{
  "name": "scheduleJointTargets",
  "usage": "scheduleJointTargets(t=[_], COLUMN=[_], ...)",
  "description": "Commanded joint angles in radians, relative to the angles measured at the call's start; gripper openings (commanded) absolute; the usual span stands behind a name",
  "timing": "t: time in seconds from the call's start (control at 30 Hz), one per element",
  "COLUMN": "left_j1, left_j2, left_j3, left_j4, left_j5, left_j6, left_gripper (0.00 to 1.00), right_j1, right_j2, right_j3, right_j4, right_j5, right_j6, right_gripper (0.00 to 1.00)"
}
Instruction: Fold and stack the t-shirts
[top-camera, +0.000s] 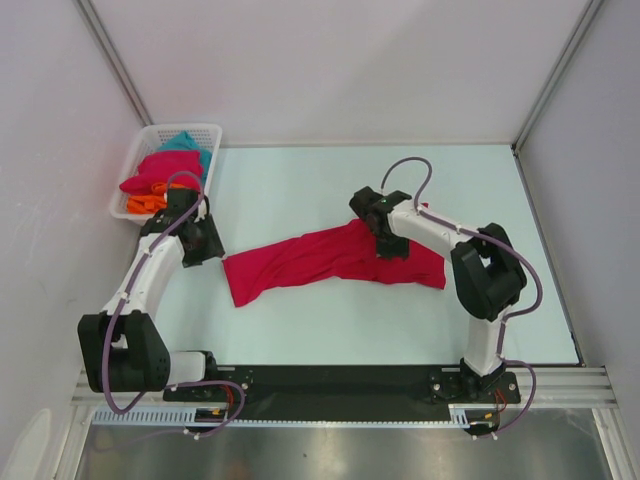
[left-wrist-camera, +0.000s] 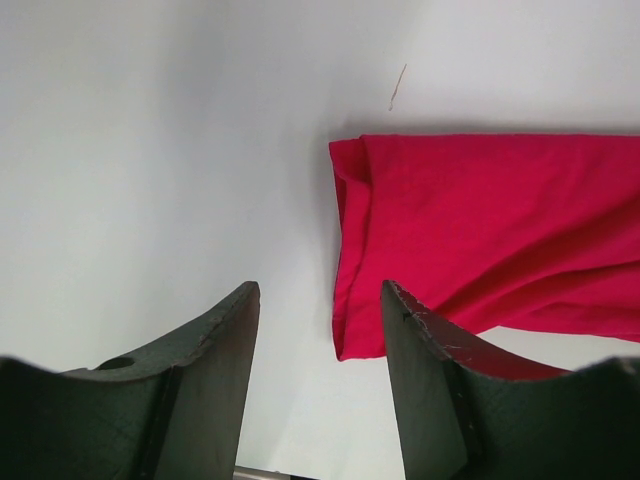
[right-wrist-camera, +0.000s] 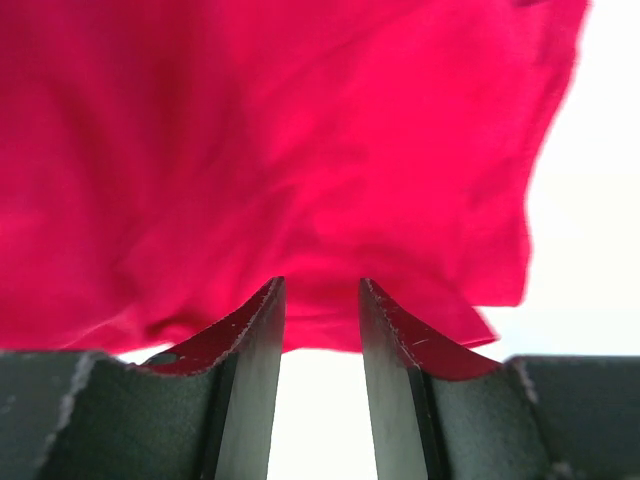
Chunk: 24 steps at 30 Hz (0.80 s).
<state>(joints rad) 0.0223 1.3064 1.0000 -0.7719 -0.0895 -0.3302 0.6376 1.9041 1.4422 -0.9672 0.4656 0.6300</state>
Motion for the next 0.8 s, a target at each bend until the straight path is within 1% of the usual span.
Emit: scheduleJointTargets(t=[0.0, 0.2, 0.37, 0.57, 0.77], left_j1=[0.008, 0.01, 0.008, 0.01, 0.01], left_j2=[-0.026, -0.016, -0.021, -0.019, -0.021], left_j3=[-0.003, -0.003, -0.006, -0.003, -0.004], left_j4=[0.008, 0.016, 0.014, 0.019, 0.02], left_j5=[0.014, 0.02, 0.017, 0.028, 0.031], left_j6=[0.023, 0.022, 0.028, 0.028, 0.028], left_gripper=[0.57, 0.57, 0.57, 0.57, 0.57], right_j1=[-0.047, -0.035, -0.021, -0.047, -0.05], right_j2=[-0.085, -0.122, -0.166, -0.223, -0.247], right_j3=[-0.037, -0.098, -0.184, -0.285, -0.295], right_j4=[0.002, -0.013, -0.031, -0.019, -0.018], right_j5=[0.036, 0.031, 0.041, 0.027, 0.004], right_j6=[-0.012, 0.011, 0.028, 0.031, 0.033], right_gripper=[0.41, 0.41, 0.41, 0.41, 0.41])
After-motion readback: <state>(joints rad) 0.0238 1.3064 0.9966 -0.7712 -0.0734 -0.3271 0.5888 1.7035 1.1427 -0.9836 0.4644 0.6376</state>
